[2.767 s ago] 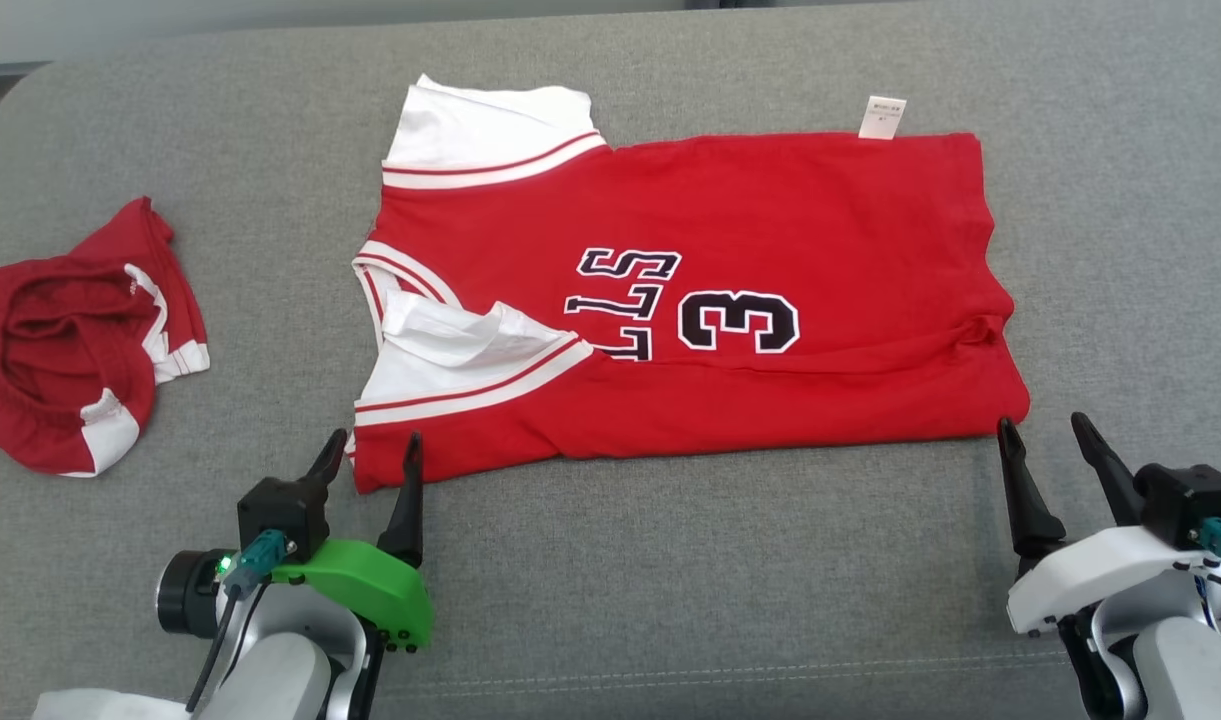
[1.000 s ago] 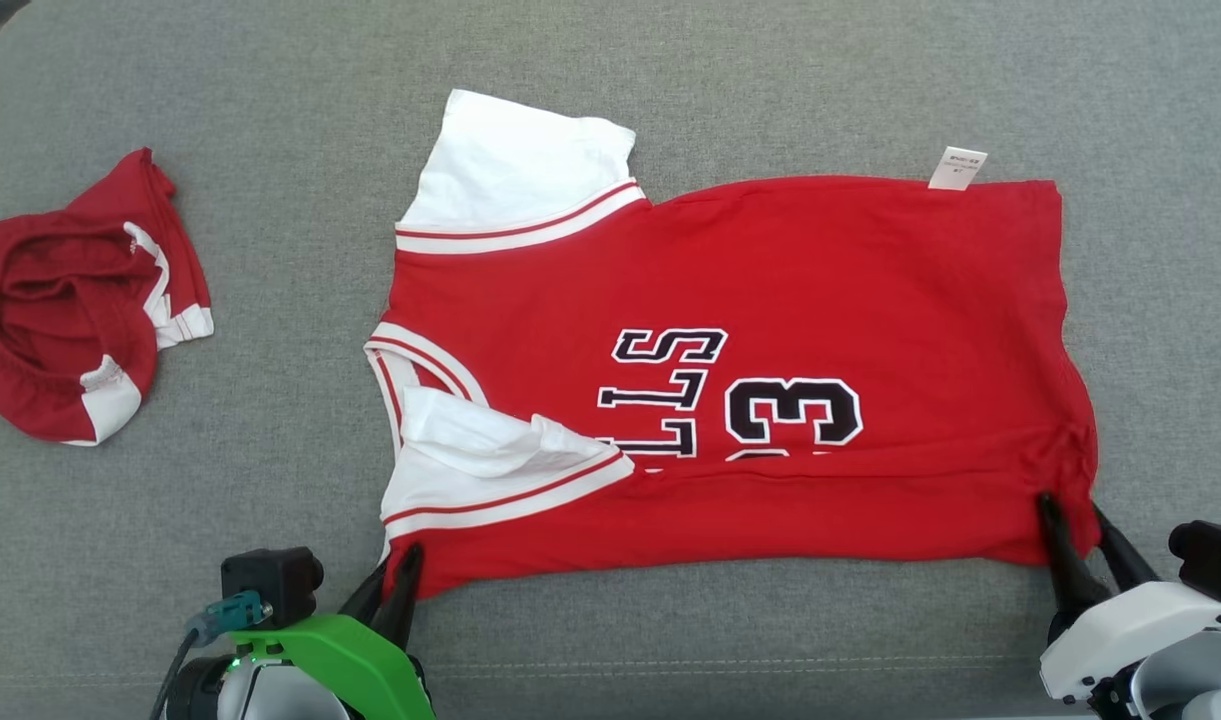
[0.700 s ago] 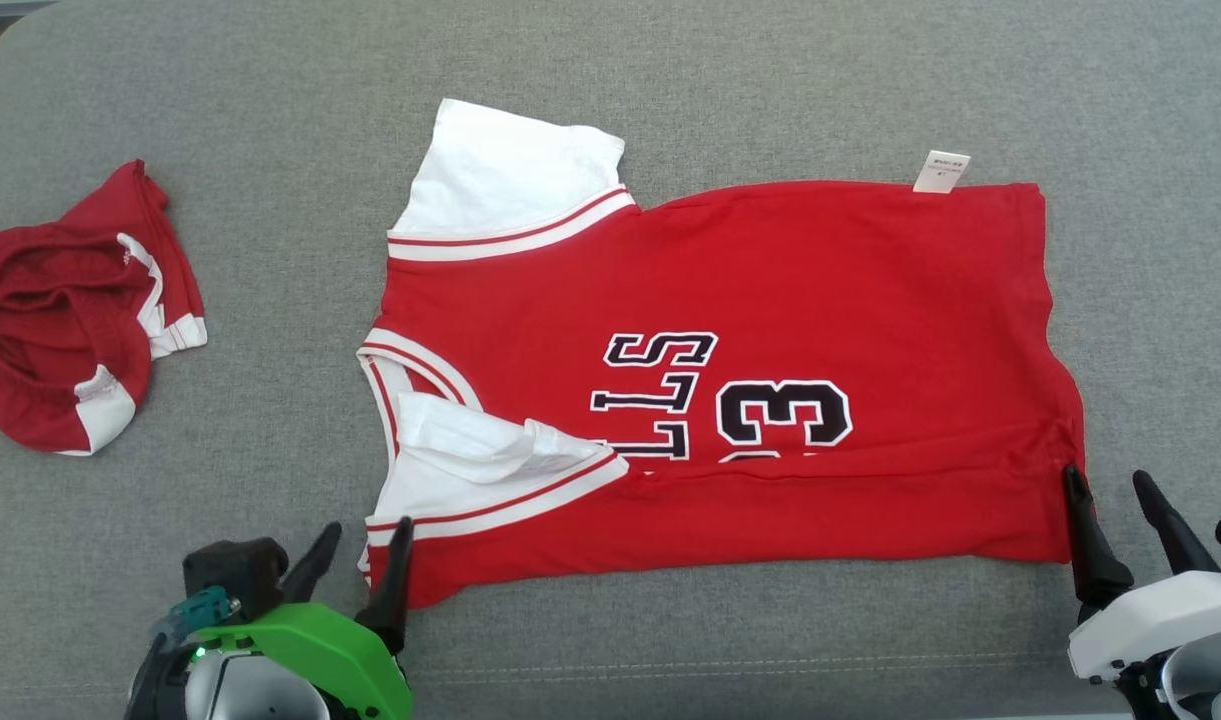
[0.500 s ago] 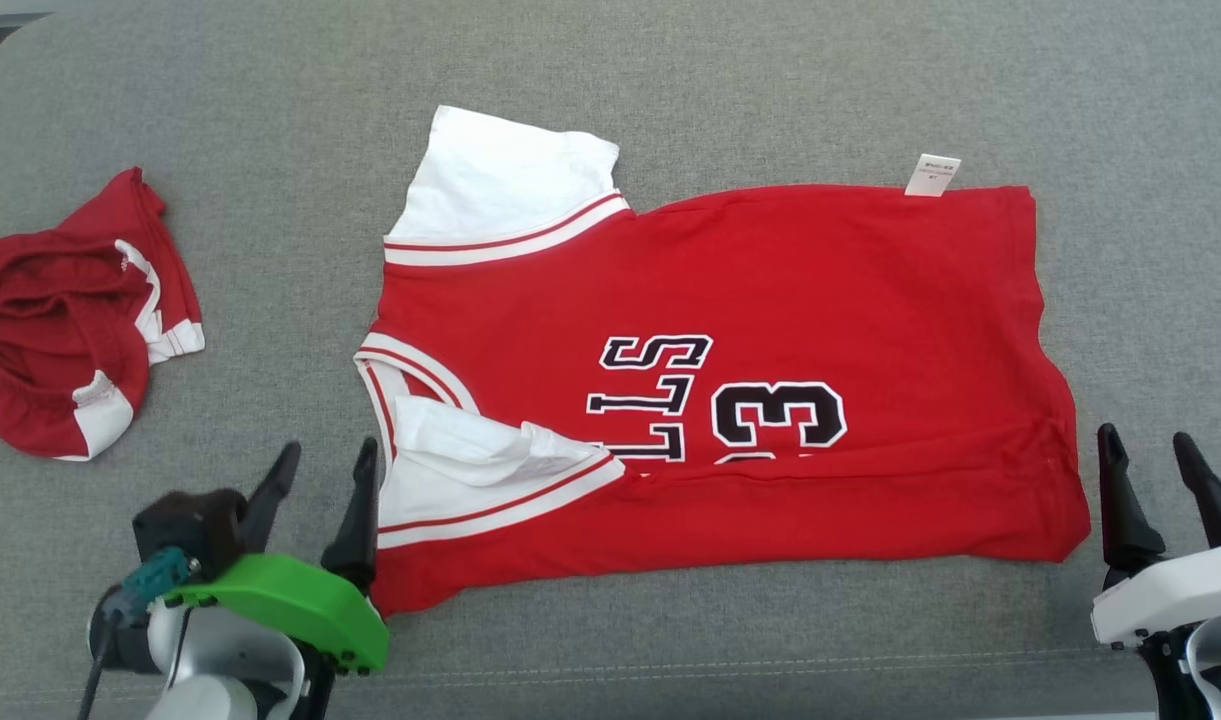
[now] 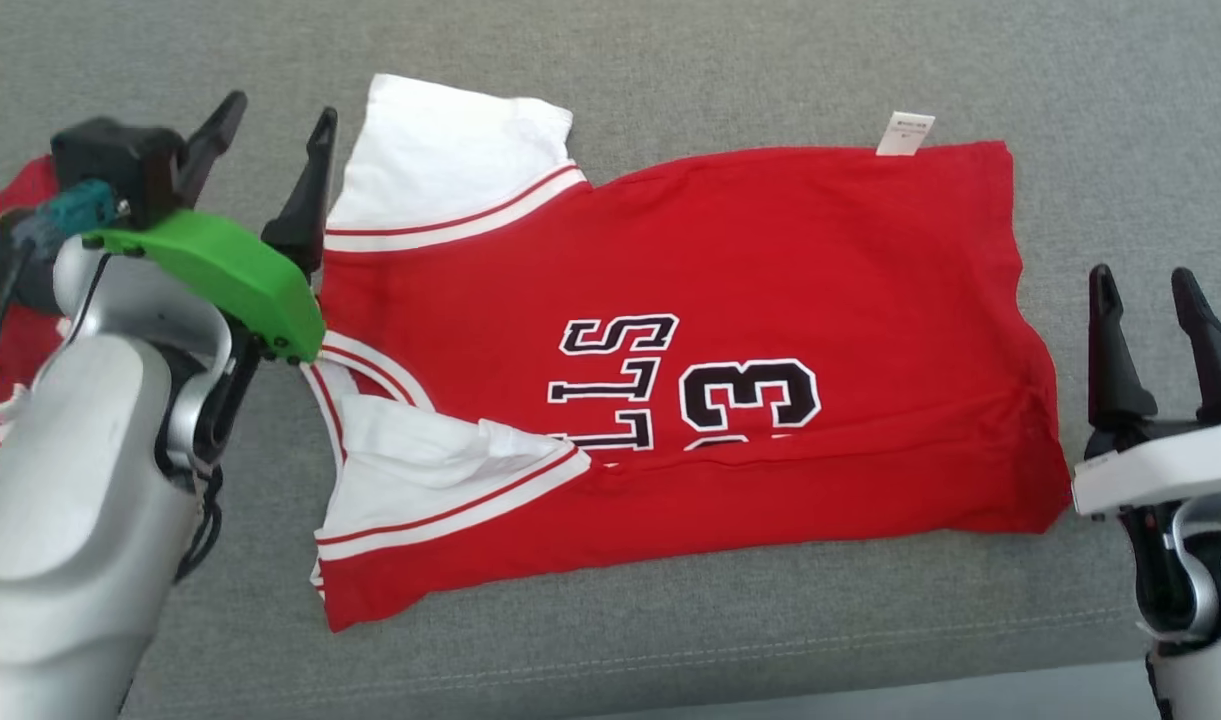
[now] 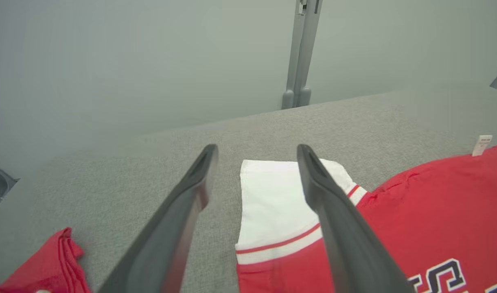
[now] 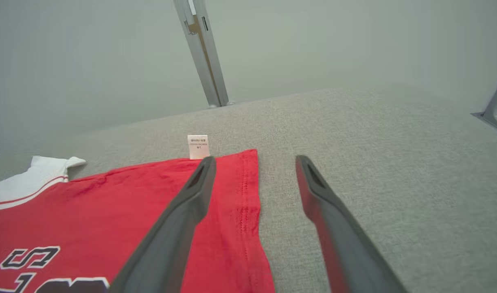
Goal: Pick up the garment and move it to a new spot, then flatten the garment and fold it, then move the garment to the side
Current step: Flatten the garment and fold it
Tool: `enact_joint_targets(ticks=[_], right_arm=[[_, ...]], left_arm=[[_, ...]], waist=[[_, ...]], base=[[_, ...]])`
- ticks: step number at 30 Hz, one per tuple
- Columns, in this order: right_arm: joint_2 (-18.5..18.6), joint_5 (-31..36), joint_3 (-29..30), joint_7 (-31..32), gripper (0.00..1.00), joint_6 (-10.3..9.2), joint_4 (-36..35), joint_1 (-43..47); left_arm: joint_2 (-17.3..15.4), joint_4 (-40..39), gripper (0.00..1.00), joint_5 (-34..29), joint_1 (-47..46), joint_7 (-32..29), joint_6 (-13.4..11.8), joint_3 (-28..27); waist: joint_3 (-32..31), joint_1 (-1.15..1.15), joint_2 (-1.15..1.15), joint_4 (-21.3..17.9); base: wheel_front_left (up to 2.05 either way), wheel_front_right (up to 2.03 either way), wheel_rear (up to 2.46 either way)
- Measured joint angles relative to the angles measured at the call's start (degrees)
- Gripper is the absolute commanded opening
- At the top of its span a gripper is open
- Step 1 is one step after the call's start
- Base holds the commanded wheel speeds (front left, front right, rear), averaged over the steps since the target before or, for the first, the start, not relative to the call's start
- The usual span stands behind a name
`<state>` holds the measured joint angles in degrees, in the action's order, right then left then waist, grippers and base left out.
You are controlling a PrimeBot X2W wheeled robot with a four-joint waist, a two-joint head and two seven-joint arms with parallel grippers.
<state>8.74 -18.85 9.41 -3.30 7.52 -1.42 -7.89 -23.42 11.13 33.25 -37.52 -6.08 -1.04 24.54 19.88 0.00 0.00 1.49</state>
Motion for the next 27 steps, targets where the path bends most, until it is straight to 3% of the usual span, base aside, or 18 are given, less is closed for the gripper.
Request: enact_joint_targets(ticks=[7, 10, 16, 27], right_arm=[[1.2, -0.2, -4.5, -1.1, 1.0, 0.0, 1.4, -8.8], [1.5, -0.4, -5.8, -1.5, 1.0, 0.0, 2.1, -10.5], [2.1, -1.2, -7.2, -2.6, 1.0, 0.0, 4.1, -12.0], [3.6, -1.8, -8.9, -2.8, 1.0, 0.0, 6.4, -15.1]], left_arm=[[2.2, 18.4, 1.0, -0.5, -12.3, 0.7, 5.6, 2.2], [3.2, 24.3, 1.0, -0.2, -16.0, 1.8, 6.5, 2.4], [3.7, 33.5, 1.0, 1.1, -21.1, 3.6, 7.9, 3.1], [3.9, 41.4, 1.0, 3.1, -26.9, 4.7, 8.4, 6.2]], waist=[[5.5, 0.0, 0.0, -3.2], [7.7, 0.0, 0.0, -4.1], [11.5, 0.01, 0.0, -5.8], [13.9, 0.0, 0.0, -7.8]], base=[[0.0, 0.0, 0.0], [0.0, 0.0, 0.0], [0.0, 0.0, 0.0], [0.0, 0.0, 0.0]])
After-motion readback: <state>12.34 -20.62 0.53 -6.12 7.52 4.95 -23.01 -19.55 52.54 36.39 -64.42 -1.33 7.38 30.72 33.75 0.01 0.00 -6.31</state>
